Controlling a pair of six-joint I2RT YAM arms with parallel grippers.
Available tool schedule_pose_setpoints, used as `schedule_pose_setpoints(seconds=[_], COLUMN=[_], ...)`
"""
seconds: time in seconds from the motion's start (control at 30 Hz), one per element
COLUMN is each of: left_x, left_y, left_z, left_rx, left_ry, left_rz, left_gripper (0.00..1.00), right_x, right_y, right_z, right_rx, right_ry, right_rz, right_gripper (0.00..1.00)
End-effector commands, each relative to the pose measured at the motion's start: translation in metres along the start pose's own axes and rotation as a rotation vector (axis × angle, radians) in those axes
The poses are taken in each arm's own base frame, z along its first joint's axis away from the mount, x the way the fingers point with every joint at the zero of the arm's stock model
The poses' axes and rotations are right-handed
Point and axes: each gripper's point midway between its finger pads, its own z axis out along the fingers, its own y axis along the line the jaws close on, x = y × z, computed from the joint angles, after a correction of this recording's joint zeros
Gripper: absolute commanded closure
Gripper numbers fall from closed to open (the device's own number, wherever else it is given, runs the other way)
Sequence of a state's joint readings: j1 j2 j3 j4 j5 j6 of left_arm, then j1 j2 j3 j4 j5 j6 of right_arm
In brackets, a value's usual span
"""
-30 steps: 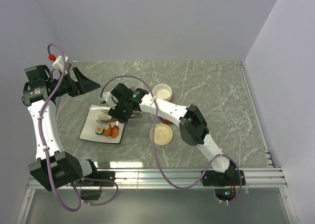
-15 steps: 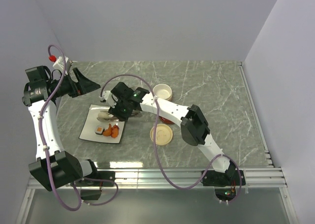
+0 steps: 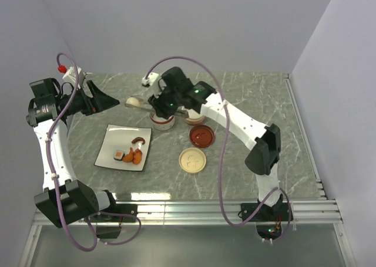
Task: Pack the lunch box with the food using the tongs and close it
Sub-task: Place the food into the lunch box
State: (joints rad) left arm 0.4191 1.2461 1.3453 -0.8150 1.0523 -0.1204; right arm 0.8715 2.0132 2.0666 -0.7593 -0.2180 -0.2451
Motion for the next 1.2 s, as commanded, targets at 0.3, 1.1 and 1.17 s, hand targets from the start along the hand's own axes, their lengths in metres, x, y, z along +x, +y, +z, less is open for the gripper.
schedule_pose_setpoints(seconds=[0.3,1.1,1.17], left_x=[-0.008,-0.017,-0.019], left_y=[-0.009,-0.007,-0.008], left_z=[-0.004,-0.002,-0.002], left_rx=[0.025,0.025,0.024], left_ry=[-0.037,-0.045,-0.048], left_rz=[0.060,0.061,0.064], left_gripper=[0.01,0.00,0.01], right_x=[0.037,0.068,0.059], right_y=[-0.057,-0.060,-0.060], right_z=[-0.037,-0.010,-0.017], right_rx=[0.080,0.042,0.040], right_ry=[0.010,0.083,0.061], right_rz=[0.166,0.254,0.249], right_gripper=[0.52,0.38,0.38])
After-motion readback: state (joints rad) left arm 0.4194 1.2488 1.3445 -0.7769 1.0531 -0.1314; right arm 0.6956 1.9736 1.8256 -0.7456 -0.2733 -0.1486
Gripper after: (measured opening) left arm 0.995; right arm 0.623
